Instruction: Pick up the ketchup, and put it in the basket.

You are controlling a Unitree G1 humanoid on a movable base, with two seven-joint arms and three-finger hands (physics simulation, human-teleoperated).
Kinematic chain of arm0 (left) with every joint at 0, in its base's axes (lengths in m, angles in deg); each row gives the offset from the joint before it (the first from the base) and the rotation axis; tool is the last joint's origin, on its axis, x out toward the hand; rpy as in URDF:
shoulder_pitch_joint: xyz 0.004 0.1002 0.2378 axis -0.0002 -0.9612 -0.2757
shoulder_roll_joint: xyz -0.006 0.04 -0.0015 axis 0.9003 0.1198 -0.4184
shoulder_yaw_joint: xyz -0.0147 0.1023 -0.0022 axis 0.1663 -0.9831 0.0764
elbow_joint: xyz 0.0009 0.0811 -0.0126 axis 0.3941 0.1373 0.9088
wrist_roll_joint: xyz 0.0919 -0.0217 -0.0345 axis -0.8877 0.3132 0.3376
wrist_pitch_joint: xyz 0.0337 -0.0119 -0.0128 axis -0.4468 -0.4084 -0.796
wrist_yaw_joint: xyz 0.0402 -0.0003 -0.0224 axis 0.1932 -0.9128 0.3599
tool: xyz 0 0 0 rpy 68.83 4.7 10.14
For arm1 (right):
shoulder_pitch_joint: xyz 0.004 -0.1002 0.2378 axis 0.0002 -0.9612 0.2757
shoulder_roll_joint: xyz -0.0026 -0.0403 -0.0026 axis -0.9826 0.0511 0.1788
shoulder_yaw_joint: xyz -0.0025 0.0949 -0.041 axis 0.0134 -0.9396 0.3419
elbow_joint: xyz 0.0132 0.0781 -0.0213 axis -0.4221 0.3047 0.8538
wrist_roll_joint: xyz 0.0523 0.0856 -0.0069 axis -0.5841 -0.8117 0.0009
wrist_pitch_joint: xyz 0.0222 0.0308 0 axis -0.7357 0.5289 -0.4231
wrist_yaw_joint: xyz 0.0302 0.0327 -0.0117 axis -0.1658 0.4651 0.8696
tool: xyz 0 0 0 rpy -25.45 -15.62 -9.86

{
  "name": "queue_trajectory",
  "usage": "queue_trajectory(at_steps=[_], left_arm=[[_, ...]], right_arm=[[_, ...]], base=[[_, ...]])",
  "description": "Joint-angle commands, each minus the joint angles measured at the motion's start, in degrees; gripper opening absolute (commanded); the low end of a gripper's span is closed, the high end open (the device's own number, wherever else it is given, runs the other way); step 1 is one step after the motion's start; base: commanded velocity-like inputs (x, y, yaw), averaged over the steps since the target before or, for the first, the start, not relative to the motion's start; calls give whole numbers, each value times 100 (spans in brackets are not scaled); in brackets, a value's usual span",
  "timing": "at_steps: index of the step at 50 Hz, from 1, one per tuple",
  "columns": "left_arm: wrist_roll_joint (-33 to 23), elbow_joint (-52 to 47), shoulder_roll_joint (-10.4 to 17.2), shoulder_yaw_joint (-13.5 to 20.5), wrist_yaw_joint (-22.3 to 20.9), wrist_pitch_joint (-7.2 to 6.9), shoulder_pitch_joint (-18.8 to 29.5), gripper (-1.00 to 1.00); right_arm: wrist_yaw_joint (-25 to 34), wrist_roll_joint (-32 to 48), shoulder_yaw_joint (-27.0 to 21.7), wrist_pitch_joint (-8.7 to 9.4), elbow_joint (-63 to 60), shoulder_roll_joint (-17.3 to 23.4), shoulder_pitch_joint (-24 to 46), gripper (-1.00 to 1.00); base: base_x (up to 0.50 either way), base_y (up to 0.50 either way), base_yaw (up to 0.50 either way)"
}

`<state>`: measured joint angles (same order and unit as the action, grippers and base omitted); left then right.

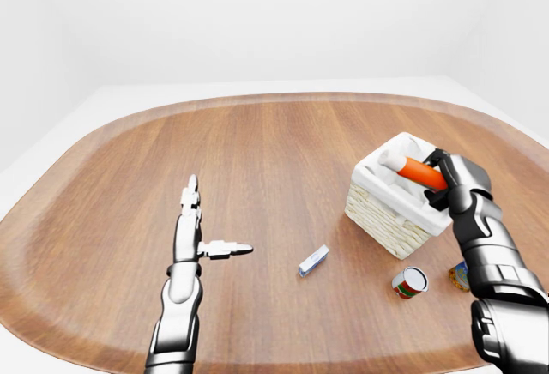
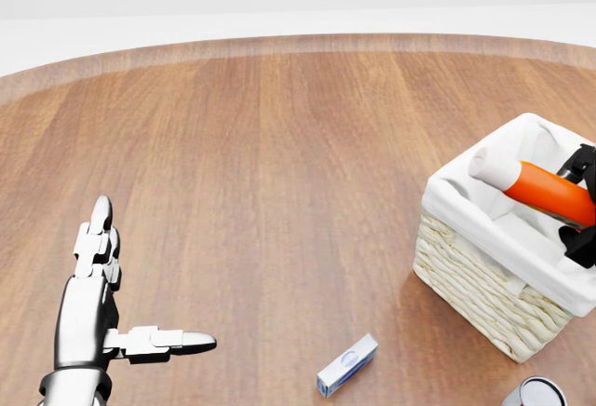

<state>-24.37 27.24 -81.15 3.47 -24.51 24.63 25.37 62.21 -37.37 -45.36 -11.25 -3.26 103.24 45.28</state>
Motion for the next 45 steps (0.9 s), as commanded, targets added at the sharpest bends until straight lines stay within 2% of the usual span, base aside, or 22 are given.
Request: queue_trajectory(at_steps=[1,8,35,45], left_arm=[[-4,2,2,1,2,0,-3,100],[-17,-9,-3,-8,1,0,-19,100],[-24,50,0,-9,6,0,2,100],[-15,56,4,2,6,0,13,100]], right_arm=[[-493,-116,98,0,745,22,265,-100],[-649,-185,186,0,1030,11,315,-100],[-621,-190,196,0,987,66,304,-100],[-643,-156,233,0,1300,129,639,-100]], base=[[0,0,0],[0,0,0],[0,0,0],[0,0,0]])
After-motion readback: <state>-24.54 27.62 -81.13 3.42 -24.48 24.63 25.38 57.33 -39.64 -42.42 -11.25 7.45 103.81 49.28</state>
